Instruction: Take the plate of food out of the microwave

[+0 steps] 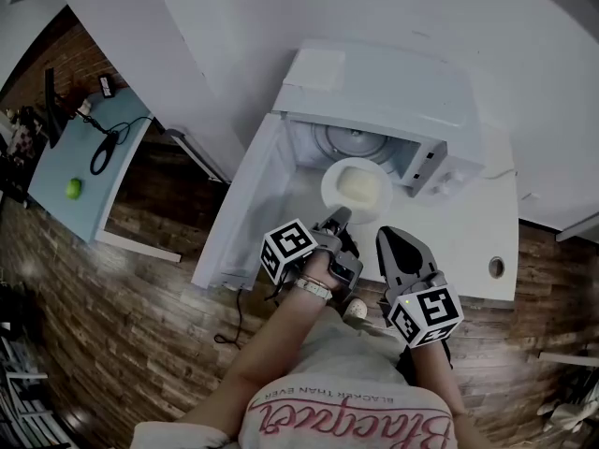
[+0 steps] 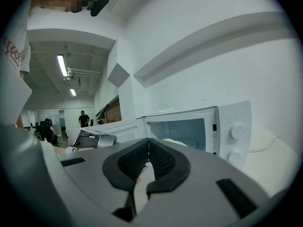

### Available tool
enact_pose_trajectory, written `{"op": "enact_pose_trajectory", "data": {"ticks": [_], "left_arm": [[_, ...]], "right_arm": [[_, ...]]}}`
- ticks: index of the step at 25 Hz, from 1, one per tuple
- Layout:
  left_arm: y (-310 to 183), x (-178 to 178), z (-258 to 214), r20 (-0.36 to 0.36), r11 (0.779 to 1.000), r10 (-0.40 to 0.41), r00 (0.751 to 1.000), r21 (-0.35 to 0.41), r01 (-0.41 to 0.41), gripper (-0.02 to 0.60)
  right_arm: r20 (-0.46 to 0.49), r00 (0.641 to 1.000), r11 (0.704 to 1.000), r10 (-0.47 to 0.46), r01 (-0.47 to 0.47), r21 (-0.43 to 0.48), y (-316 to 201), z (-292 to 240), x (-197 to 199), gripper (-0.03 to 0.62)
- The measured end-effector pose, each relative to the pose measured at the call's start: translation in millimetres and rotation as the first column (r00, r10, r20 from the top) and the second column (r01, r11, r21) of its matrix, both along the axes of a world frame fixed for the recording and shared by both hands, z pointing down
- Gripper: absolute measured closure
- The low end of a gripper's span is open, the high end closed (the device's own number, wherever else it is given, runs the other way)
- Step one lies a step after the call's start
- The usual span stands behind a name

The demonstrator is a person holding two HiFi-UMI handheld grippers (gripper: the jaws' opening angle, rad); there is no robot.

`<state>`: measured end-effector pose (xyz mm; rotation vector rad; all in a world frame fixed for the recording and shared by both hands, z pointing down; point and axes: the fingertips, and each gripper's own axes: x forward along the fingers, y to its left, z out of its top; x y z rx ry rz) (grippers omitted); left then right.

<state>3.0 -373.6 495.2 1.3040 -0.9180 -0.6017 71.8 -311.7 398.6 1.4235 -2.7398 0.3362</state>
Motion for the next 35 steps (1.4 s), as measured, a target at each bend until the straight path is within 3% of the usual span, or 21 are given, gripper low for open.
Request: {"op": "enact_pose_trajectory", "data": {"ticks": [26,35], "left_arm": [[36.1,-21.7,-66.5,-0.038,0.998,-0.013,0.999,0.064,0.015,0.568],[32.7,-15.6,-96.1,-0.049,0.993,0.005,0.999,0.117,0.001,0.568]], "right_arm": [[-0.011,1.000,1.000,-0.004,0.005,0.023,7.6,-46.1,-11.6,0.582],[-0.035,0.999,0.997,0.001,0.002,0.077,7.2,-66.0,-9.9,0.583]]}}
